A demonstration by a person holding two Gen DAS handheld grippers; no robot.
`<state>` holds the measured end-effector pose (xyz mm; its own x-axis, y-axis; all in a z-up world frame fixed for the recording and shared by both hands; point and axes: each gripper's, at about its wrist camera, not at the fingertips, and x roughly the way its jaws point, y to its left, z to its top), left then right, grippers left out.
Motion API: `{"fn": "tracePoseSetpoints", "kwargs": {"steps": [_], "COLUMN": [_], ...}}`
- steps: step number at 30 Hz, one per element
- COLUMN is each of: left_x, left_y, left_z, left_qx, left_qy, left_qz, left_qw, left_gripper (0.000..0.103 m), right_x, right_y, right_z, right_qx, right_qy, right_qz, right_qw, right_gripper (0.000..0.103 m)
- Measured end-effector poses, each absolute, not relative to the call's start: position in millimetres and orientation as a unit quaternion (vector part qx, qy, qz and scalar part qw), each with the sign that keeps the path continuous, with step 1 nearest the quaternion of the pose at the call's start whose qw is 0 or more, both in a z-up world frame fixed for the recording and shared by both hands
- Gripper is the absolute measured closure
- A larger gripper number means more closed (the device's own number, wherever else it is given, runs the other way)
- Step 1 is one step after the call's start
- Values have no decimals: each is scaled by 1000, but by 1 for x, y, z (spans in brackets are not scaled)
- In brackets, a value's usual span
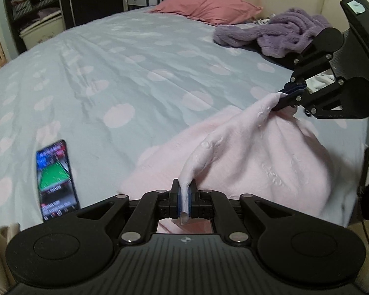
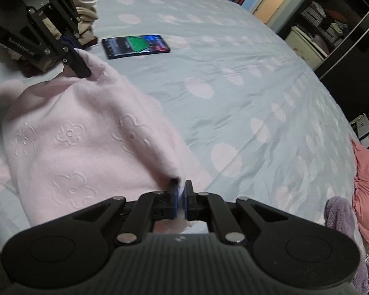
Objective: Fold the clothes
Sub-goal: 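Carry the lifted dress edge with both tools and fold it over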
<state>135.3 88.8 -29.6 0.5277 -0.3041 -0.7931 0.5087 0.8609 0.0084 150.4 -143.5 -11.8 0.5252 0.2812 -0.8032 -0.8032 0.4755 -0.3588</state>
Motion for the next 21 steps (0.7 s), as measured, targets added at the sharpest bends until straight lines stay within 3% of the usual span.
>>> {"fn": "tracePoseSetpoints", "kwargs": {"steps": [21], "left_x": [180], "left_y": [91], "left_z": [-63], "left_qx": [109], "left_qy": [441], "left_qz": [-155], "left_qw": [877], "left_gripper": [98], "right_x": [191], "right_y": [-121], "right_z": [-49], "right_qx": [-387], "right_qy": [330], "right_qz": [306], "right_qw": [805], "right_gripper": [97]}}
